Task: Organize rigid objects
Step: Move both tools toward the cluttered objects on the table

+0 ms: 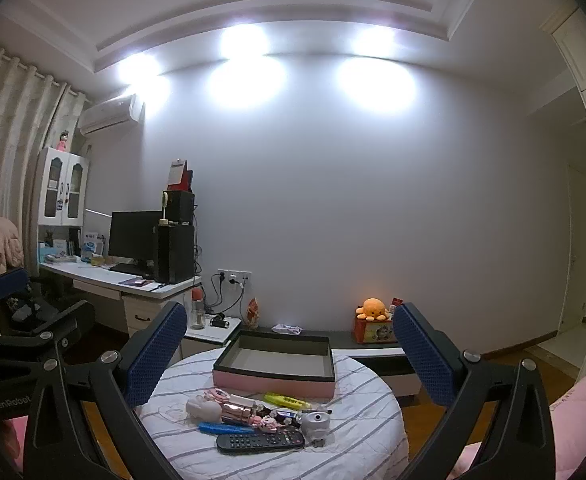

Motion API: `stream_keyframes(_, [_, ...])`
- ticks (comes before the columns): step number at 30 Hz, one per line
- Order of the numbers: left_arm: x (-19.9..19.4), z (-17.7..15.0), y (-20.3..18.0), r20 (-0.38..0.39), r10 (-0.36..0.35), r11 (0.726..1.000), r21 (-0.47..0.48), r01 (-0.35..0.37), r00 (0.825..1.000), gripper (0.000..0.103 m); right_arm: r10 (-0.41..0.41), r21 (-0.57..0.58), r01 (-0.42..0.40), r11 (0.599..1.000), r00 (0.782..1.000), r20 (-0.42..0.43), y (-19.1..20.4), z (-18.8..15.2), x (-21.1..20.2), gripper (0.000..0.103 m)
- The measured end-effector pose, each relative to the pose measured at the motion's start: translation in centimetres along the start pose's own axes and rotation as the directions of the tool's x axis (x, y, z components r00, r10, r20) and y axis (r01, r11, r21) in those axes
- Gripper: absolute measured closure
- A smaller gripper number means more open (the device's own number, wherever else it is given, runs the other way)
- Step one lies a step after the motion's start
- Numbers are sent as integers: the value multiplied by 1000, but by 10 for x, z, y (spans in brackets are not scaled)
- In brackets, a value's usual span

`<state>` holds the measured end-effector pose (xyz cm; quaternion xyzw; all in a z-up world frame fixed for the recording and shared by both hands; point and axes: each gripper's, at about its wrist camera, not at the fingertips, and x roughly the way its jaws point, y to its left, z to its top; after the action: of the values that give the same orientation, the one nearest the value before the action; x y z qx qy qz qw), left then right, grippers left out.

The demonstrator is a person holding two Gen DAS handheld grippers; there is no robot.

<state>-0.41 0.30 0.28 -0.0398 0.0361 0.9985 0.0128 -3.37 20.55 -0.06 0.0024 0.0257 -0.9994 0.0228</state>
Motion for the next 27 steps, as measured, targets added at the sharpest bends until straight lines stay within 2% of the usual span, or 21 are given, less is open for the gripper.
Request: stream_keyframes(27, [25, -14, -17, -63, -2, 999, 53, 6, 998, 0, -15, 7, 15, 1000, 998, -58, -5, -9, 9, 0])
